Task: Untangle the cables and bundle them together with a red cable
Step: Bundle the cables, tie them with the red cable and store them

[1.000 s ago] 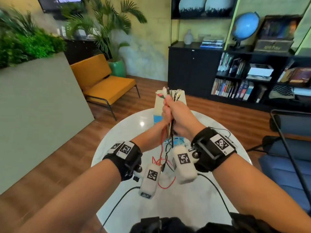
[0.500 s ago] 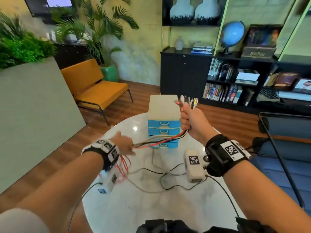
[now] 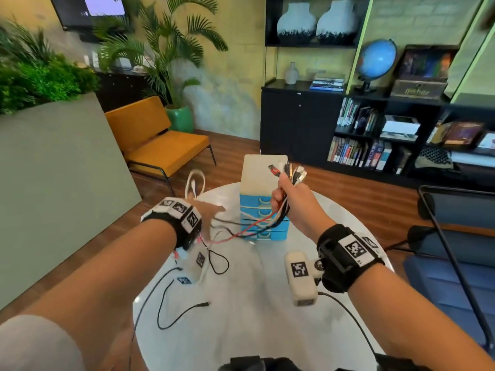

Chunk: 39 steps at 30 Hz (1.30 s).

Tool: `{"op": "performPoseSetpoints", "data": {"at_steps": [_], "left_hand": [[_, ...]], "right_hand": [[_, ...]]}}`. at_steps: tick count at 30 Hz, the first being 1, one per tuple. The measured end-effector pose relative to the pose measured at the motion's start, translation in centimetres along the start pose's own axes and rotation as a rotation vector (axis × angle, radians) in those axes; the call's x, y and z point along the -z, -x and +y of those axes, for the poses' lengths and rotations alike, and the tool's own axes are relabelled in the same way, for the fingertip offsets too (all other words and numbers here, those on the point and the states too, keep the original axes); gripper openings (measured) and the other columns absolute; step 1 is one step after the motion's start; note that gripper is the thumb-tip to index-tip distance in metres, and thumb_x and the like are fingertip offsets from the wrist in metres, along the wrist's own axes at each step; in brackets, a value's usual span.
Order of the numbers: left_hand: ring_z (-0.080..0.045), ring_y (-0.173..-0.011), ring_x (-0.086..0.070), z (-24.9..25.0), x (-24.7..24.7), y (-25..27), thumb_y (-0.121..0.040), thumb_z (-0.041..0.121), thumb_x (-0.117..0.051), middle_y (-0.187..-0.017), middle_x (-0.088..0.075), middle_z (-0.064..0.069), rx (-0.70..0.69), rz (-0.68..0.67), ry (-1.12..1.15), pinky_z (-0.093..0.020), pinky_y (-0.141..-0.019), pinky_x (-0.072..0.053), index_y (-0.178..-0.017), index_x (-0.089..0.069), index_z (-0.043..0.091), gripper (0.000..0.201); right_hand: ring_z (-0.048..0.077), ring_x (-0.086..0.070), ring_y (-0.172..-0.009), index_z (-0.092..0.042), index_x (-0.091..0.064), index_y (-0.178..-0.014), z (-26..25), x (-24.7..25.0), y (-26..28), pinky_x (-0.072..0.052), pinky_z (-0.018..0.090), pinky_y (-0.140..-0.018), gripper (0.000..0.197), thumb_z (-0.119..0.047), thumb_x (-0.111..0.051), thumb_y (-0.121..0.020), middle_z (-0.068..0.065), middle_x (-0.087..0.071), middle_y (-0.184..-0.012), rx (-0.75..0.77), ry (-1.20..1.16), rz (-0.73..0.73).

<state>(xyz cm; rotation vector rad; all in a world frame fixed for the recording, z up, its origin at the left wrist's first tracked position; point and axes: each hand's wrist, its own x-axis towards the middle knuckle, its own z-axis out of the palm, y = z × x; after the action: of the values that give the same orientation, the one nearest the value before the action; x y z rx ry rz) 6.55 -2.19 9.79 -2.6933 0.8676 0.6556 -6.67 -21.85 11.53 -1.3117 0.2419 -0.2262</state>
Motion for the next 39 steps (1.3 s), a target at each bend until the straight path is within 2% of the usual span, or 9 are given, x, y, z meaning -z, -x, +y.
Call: {"op": "performPoseSetpoints", "data": {"at_steps": [3,7,11,16,21,25,28,32,39], "left_hand": [[-0.014,-0.138,-0.031,5.6,-0.7,2.2,-0.085,0.04,-0.067,-0.153,-0.03,0.004,-0.332,-0.02,0.416,-0.023,-0.109,-0.021,-0.148,-0.024,0.027,0.077],[-0.011,-0.124,-0.044,11.0,-1.5,3.5,-0.094,0.051,-0.047,-0.138,-0.048,0.002,-0.588,0.031,0.664,-0.027,-0.107,-0.033,-0.134,-0.044,0.022,0.05],[-0.01,-0.079,-0.058,13.3,-2.6,3.6,-0.101,0.036,-0.038,-0.084,-0.064,-0.004,-0.538,0.313,0.943,-0.033,-0.085,-0.05,-0.084,-0.06,0.017,0.033],[-0.008,-0.055,-0.045,13.5,-3.0,3.8,-0.101,0.033,-0.038,-0.061,-0.049,0.002,-0.609,0.287,1.068,-0.022,-0.06,-0.043,-0.076,-0.054,0.015,0.035],[0.0,-0.045,-0.035,13.4,-3.0,4.3,-0.1,0.037,-0.039,-0.059,-0.038,0.002,-0.592,0.171,1.203,-0.013,-0.047,-0.033,-0.078,-0.049,0.011,0.036],[-0.002,-0.045,-0.031,13.4,-3.3,4.3,-0.099,0.043,-0.036,-0.057,-0.034,0.005,-0.575,0.106,1.315,-0.014,-0.044,-0.027,-0.073,-0.048,0.015,0.04],[-0.002,-0.046,-0.031,13.6,-3.8,4.0,-0.101,0.035,-0.038,-0.058,-0.036,0.006,-0.565,0.14,1.313,-0.014,-0.046,-0.028,-0.07,-0.046,0.017,0.037],[-0.001,-0.046,-0.032,13.5,-4.1,4.2,-0.102,0.031,-0.036,-0.06,-0.036,0.004,-0.57,0.094,1.311,-0.014,-0.046,-0.028,-0.071,-0.046,0.016,0.037],[-0.009,-0.045,-0.033,10.9,-4.5,4.4,-0.096,0.052,-0.035,-0.054,-0.035,0.003,-0.491,-0.046,1.174,-0.019,-0.05,-0.033,-0.065,-0.042,0.015,0.049]], "right_hand": [[0.013,-0.04,-0.048,-0.014,-0.046,-0.08,1.7,0.5,0.2,-0.04,0.027,-0.058,0.034,-0.035,-0.038,-0.105,-0.002,-0.039,-0.053,-0.045,-0.016,-0.015],[0.013,-0.046,-0.048,-0.014,-0.049,-0.081,1.6,0.1,0.8,-0.045,0.024,-0.055,0.034,-0.035,-0.036,-0.105,0.001,-0.043,-0.055,-0.085,-0.078,0.048],[0.02,-0.068,-0.078,-0.014,-0.052,-0.085,1.0,0.6,0.8,-0.056,0.034,-0.083,0.036,-0.041,-0.037,-0.103,0.005,-0.067,-0.07,-0.017,-0.045,0.067],[0.011,-0.045,-0.05,-0.016,-0.047,-0.076,1.1,0.8,1.5,-0.048,0.022,-0.052,0.038,-0.043,-0.04,-0.102,0.002,-0.043,-0.06,-0.027,-0.256,0.003],[0.008,-0.027,-0.044,-0.016,-0.044,-0.071,1.3,1.0,1.3,-0.029,0.015,-0.038,0.044,-0.047,-0.039,-0.101,0.0,-0.032,-0.057,-0.014,-0.286,0.046],[0.007,-0.028,-0.043,-0.013,-0.053,-0.086,1.3,1.0,1.1,-0.03,0.014,-0.037,0.037,-0.043,-0.039,-0.101,-0.002,-0.037,-0.058,-0.019,-0.286,0.006],[0.006,-0.027,-0.042,-0.013,-0.053,-0.081,1.5,1.1,1.1,-0.03,0.013,-0.037,0.037,-0.042,-0.041,-0.101,-0.003,-0.038,-0.055,-0.031,-0.249,-0.013],[0.004,-0.025,-0.046,-0.015,-0.059,-0.104,1.5,1.1,1.1,-0.027,0.013,-0.038,0.028,-0.036,-0.042,-0.103,-0.005,-0.038,-0.061,-0.059,-0.365,0.001],[0.001,-0.026,-0.04,-0.017,-0.052,-0.091,0.7,2.7,0.0,-0.022,0.013,-0.032,0.028,-0.038,-0.039,-0.103,-0.009,-0.034,-0.056,-0.07,-0.45,0.045]]}}
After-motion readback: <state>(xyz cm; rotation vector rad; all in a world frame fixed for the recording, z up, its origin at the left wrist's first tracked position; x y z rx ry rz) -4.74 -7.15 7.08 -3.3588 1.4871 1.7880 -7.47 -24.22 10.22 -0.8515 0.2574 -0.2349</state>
